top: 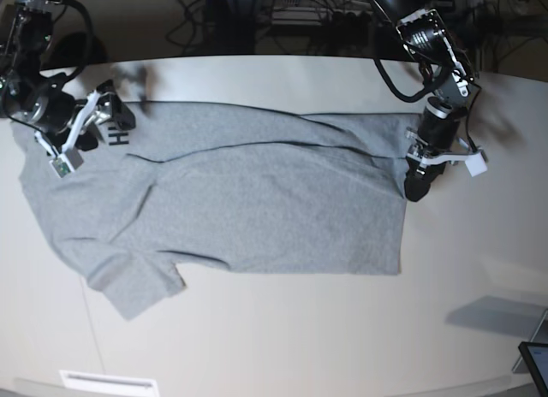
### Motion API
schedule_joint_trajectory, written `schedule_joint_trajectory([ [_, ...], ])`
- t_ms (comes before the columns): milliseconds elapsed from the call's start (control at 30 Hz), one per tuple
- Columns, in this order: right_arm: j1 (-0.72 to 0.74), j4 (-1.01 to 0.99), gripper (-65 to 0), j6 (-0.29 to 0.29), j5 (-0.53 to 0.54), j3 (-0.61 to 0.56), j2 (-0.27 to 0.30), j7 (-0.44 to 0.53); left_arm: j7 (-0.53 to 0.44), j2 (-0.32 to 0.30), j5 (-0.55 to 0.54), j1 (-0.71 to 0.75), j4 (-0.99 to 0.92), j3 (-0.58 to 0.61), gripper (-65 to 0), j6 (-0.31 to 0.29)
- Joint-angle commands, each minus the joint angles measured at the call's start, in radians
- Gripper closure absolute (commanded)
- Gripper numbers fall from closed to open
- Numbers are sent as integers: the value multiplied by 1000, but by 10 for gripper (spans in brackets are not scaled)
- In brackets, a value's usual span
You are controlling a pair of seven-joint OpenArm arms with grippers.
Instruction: Fold the T-shirt properly
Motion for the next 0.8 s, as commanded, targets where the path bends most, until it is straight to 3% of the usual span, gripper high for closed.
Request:
schedule_joint_trajectory([
  [0,9,19,-515,3,18,5,18,19,-18,-9,-24,-15,5,0,0,-13],
  [767,9,21,-515,3,18,3,18,16,-80,-9,-21,-99,-97,0,0,9],
])
